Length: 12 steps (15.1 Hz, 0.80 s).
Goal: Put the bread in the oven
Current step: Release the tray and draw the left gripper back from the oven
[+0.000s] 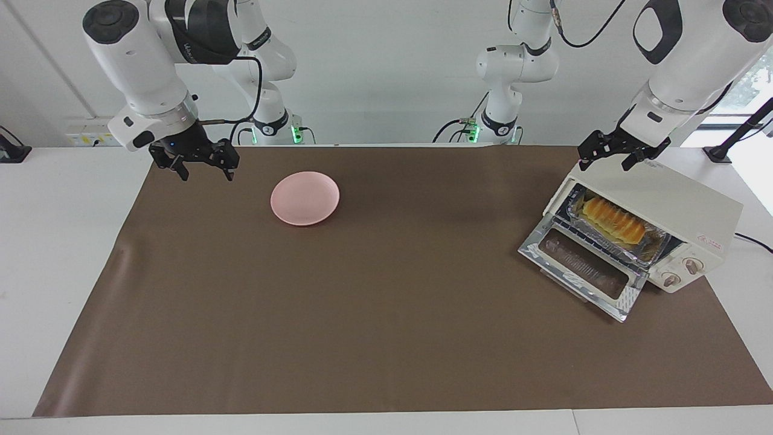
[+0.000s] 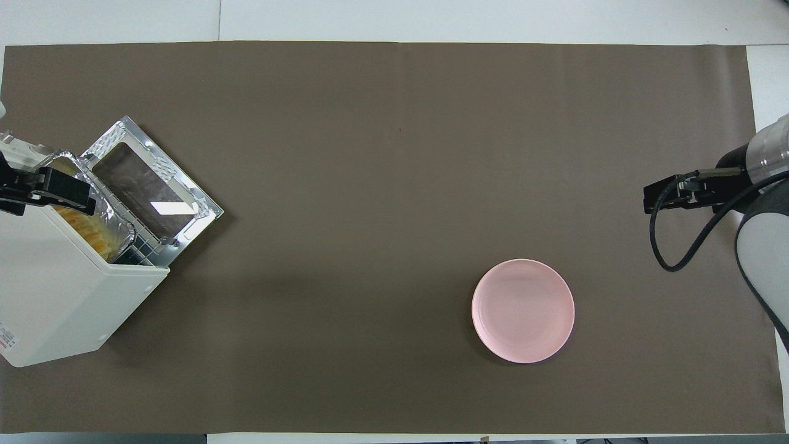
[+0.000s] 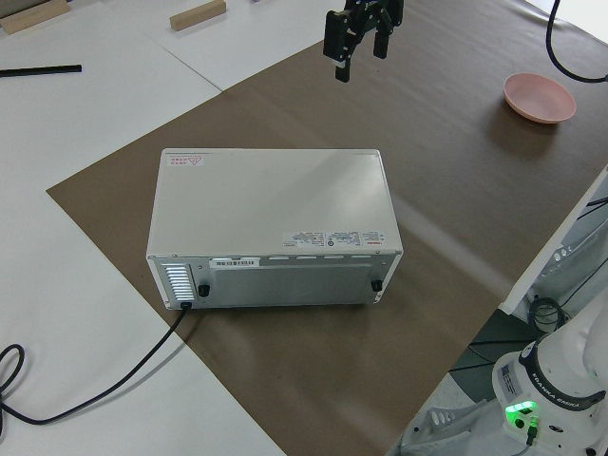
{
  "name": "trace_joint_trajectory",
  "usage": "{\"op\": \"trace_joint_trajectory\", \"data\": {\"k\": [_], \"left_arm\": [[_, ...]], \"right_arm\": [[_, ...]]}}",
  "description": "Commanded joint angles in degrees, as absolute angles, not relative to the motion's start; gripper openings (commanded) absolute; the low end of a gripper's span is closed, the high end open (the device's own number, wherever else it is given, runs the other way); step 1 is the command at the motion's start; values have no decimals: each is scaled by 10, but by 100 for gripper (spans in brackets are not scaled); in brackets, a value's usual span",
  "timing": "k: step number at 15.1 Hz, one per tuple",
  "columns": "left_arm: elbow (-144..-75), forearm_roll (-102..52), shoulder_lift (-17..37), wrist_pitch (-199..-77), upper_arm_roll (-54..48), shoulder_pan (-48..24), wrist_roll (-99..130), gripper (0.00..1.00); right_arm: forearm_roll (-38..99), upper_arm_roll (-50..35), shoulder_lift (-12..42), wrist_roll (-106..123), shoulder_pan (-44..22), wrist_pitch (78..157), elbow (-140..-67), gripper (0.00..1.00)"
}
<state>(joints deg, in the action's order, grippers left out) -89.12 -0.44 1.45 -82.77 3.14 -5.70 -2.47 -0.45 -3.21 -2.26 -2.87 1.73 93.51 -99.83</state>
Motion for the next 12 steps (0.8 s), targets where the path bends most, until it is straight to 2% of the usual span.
{"op": "trace_joint_trajectory", "data": {"k": [1, 8, 12], "left_arm": [[-913, -13, -8, -832, 18, -48, -24, 100], [-884, -12, -5, -812, -14, -37, -24, 100], [-896, -6, -4, -821, -20, -35, -23, 100]], "right_arm": [[-12, -38, -32, -15, 25, 939, -1009, 100], [-12, -37, -32, -15, 25, 939, -1009, 100], [-13, -37, -32, -15, 25, 938, -1009, 100]]}}
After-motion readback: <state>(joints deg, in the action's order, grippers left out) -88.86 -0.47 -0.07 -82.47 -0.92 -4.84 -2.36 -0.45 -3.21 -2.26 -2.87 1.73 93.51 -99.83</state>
